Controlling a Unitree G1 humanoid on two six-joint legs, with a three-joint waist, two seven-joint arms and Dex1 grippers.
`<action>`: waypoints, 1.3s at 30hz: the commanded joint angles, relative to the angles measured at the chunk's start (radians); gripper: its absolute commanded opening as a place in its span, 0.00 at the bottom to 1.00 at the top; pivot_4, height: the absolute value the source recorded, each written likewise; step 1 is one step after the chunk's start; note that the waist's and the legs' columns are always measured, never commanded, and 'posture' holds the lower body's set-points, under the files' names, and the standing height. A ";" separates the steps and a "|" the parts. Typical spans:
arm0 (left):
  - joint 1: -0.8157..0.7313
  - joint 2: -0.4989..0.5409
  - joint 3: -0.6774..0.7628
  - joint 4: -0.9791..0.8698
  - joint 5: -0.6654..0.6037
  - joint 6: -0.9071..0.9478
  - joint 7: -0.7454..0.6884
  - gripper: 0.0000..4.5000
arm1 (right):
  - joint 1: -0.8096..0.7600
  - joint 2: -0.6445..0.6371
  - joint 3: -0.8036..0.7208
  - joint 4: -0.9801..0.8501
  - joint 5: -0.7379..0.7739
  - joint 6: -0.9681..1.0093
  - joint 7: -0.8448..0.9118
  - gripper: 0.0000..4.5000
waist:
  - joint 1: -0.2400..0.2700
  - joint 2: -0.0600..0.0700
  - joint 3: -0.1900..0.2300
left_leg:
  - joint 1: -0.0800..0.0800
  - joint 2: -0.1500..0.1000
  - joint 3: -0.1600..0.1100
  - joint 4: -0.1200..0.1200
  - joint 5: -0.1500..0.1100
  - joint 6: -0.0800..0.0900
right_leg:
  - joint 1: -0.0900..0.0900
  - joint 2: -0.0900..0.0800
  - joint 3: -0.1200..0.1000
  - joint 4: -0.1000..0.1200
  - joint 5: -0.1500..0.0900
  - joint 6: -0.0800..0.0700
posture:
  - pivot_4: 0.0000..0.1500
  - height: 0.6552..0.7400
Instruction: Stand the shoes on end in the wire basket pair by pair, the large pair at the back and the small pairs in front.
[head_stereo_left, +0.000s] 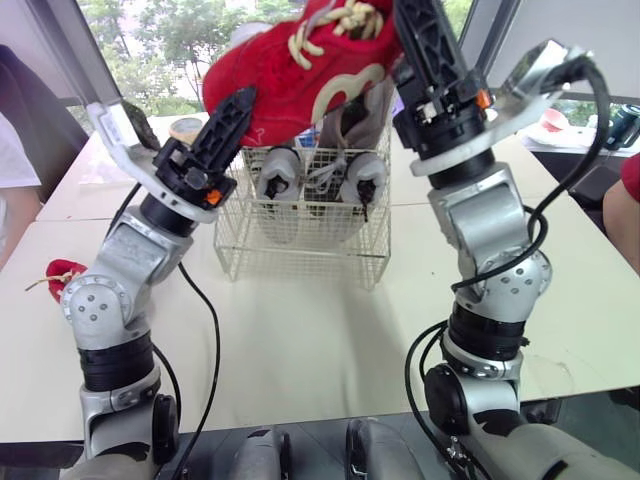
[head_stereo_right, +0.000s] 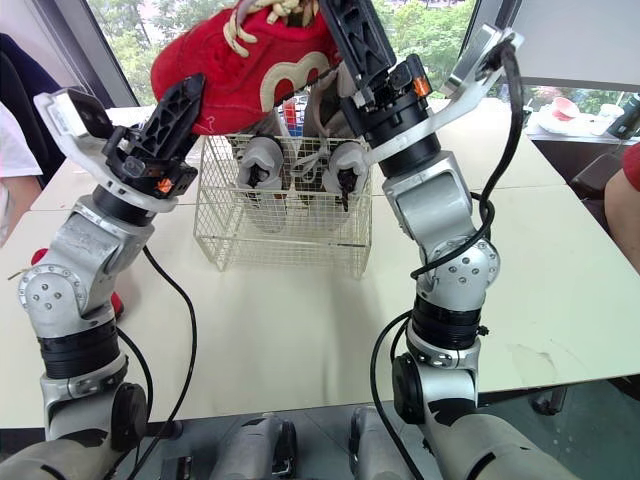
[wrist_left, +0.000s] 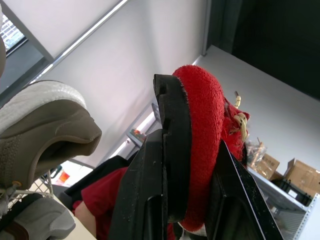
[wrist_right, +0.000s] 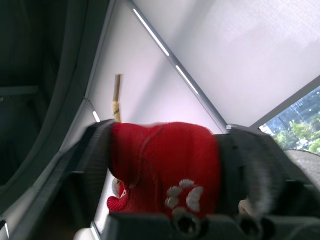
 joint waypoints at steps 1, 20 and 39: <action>-0.011 0.013 -0.011 -0.032 0.017 -0.007 -0.005 0.06 | -0.025 -0.006 0.003 -0.028 0.017 -0.012 0.012 0.44 | 0.000 0.000 0.000 | 0.000 0.000 0.000 0.000 0.000 0.000 | 0.000 0.000 0.000 0.000 0.000 0.000 | 1.00 1.00; 0.108 0.183 -0.033 -0.117 0.147 0.077 -0.043 0.99 | -0.133 -0.114 -0.066 0.033 0.065 -0.012 0.021 0.29 | -0.002 0.001 0.000 | -0.001 0.000 0.000 -0.001 0.000 0.000 | -0.001 0.000 0.000 -0.001 0.000 0.000 | 1.00 1.00; 0.387 0.268 -0.061 -0.397 0.471 0.044 0.120 0.99 | -0.157 -0.771 0.195 0.330 -0.594 -0.028 1.005 0.29 | 0.007 0.001 0.001 | -0.002 0.002 0.003 -0.002 -0.002 0.003 | -0.003 0.000 0.000 -0.005 -0.001 0.000 | 1.00 1.00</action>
